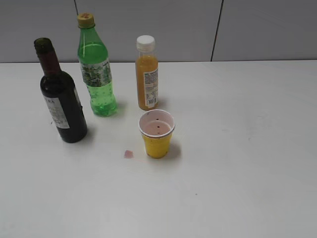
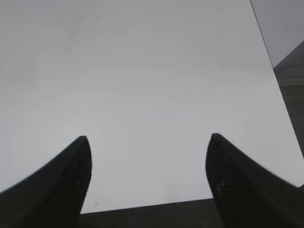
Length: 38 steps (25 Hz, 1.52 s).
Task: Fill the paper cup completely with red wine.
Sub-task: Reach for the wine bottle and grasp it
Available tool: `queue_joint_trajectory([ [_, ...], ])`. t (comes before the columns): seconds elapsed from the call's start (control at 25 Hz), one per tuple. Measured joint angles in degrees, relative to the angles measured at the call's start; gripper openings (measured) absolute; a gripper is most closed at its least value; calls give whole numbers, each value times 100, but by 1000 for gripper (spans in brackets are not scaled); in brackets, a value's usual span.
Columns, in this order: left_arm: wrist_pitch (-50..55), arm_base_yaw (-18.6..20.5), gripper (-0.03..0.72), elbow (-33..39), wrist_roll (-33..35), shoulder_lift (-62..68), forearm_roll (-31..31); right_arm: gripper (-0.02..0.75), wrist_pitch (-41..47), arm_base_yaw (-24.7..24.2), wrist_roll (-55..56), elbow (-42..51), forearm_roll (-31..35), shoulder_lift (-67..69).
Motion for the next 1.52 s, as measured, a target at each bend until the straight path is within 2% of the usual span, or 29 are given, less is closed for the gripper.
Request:
queue_joint_trajectory([
  [0.44,0,0,554,0,0,0,0,520,-156,0,-14,1054,-9,-1873],
  [0.68,0,0,554,0,0,0,0,518,-232,19,-85,1067,-11,-1915],
  [0.96,0,0,554,0,0,0,0,518,-826,371,-200,1300,-6,-1915],
  [1.16,0,0,554,0,0,0,0,561,-904,710,-224,1316,-6,-1915],
  [1.32,0,0,554,0,0,0,-21,582,-905,733,-233,1316,-6,-1915],
  [1.44,-22,0,556,-20,18,0,-208,583,-909,733,-233,1316,-6,-1915],
  [1.52,-165,0,585,-97,282,0,-494,583,-909,733,-233,1316,-6,-1915],
])
